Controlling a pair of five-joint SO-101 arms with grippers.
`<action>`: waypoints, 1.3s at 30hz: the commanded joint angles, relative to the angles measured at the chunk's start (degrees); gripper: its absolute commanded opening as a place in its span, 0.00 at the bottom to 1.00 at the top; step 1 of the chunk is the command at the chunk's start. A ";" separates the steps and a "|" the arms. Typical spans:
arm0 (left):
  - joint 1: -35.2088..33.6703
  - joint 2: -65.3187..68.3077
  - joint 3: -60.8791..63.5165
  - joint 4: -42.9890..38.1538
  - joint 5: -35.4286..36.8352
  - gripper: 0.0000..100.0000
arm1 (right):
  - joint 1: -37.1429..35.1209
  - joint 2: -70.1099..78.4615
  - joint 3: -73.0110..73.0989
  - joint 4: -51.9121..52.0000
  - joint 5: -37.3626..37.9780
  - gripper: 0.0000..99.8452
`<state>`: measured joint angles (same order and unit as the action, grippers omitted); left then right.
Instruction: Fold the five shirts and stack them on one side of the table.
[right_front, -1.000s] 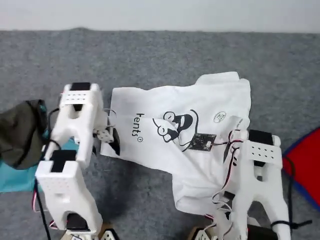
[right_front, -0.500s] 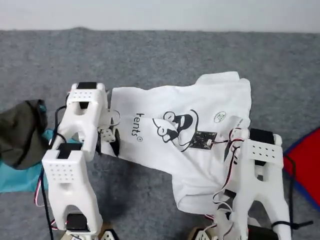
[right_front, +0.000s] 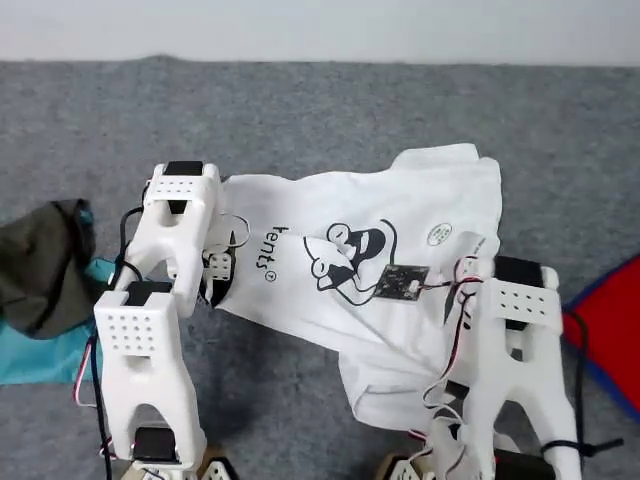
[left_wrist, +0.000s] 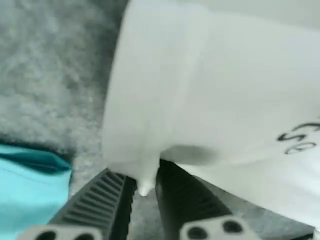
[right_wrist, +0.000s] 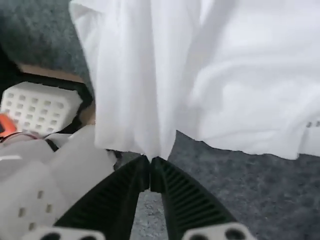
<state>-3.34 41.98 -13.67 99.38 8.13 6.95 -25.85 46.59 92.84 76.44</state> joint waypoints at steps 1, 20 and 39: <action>-0.62 -0.53 0.66 1.49 -1.93 0.01 | -3.21 -0.48 -3.43 4.70 -0.70 0.01; 1.32 -33.67 29.58 1.41 -21.63 0.01 | -8.92 -0.57 -20.40 9.98 -8.97 0.01; 1.05 -62.95 46.99 1.41 -26.37 0.01 | -0.04 -38.99 -14.86 10.24 -12.48 0.01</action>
<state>-2.02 -15.43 32.13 98.77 -17.80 1.76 -60.22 31.21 100.66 64.66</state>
